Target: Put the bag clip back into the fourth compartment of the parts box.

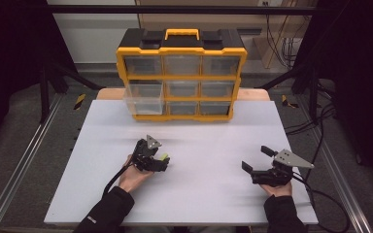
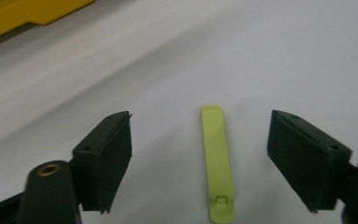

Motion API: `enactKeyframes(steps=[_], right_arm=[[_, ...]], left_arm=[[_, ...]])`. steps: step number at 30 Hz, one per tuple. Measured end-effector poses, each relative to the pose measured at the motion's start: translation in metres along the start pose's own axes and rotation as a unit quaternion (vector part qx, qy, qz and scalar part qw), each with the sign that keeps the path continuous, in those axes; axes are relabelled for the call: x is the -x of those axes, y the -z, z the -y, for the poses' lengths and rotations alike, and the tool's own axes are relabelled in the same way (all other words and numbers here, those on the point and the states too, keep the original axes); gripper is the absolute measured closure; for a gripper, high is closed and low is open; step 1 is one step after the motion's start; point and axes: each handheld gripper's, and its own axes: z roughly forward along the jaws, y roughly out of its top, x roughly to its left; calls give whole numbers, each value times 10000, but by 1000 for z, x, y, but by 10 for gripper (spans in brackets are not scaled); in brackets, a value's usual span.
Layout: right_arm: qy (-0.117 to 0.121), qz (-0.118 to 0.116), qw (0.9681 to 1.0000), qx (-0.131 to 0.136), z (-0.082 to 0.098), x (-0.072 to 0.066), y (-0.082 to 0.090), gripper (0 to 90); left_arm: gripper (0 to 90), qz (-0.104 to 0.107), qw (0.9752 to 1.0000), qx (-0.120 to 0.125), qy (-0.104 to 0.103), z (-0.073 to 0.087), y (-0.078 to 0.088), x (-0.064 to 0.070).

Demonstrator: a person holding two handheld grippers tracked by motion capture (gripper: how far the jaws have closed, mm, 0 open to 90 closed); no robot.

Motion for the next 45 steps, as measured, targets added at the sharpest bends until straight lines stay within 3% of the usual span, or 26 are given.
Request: enactKeyframes(steps=[9,22,45], right_arm=[[-2,-6,10000,-3,0,0,0,3],[3,-1,10000,10,0,0,0,3],[7,-20,10000,18,0,0,0,3]], left_arm=[[453,58,9999,-90,14,0,-2,2],[622,139,9997,-217,7,0,-4,4],[763,235,9991,-352,101,1,-7,3]])
